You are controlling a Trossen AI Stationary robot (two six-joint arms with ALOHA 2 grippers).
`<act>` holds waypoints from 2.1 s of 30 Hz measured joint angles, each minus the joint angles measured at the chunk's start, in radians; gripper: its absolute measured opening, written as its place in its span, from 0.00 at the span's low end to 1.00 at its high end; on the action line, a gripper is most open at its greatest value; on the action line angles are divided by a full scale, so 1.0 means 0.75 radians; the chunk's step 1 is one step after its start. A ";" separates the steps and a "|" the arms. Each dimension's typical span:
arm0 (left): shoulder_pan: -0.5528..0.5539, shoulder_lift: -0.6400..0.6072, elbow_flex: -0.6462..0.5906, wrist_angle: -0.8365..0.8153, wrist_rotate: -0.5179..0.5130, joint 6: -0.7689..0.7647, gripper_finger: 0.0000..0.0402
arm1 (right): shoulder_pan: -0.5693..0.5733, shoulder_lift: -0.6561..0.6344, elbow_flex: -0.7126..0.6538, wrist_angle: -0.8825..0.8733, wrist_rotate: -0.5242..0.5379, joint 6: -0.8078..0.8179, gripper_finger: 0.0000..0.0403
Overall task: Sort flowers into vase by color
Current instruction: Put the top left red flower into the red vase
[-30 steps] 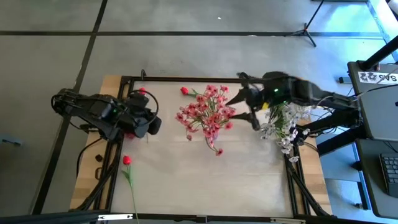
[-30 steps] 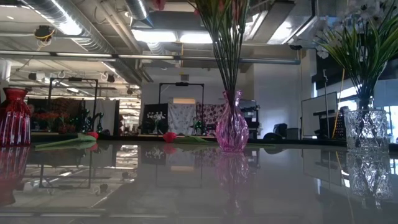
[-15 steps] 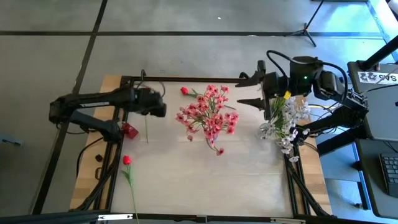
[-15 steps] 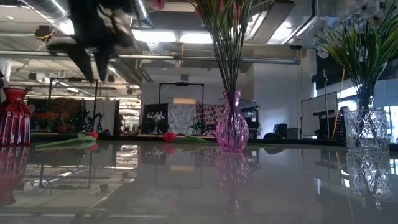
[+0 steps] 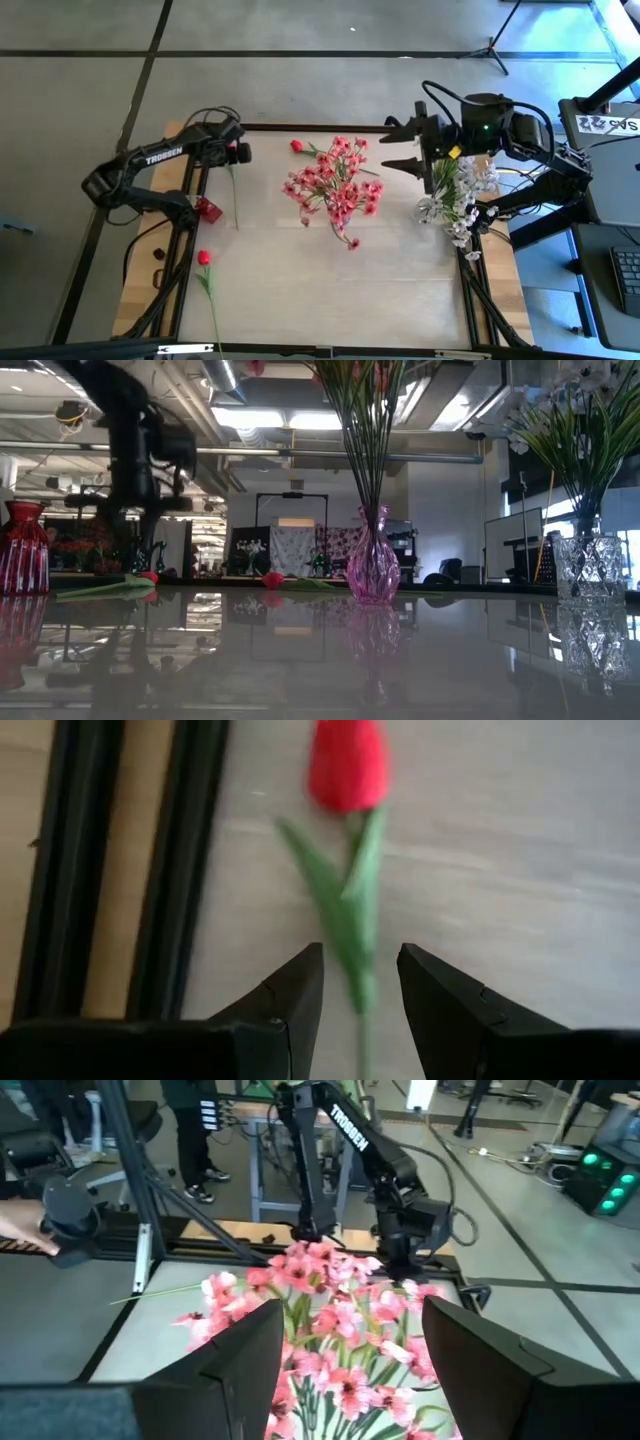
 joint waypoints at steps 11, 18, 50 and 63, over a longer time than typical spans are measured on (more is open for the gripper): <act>0.055 0.231 -0.078 0.239 -0.027 0.001 0.32 | 0.000 0.010 0.001 0.002 0.040 0.001 0.59; 0.078 0.365 -0.073 0.286 -0.053 0.001 0.32 | 0.000 0.010 0.001 -0.005 0.049 0.068 0.59; -0.860 -1.025 -0.078 0.479 -0.805 0.412 0.00 | 0.000 0.010 0.001 -0.051 0.121 -0.032 0.59; -0.927 -1.186 0.149 0.555 -0.479 1.108 0.00 | 0.000 0.010 0.001 -0.048 0.121 0.058 0.59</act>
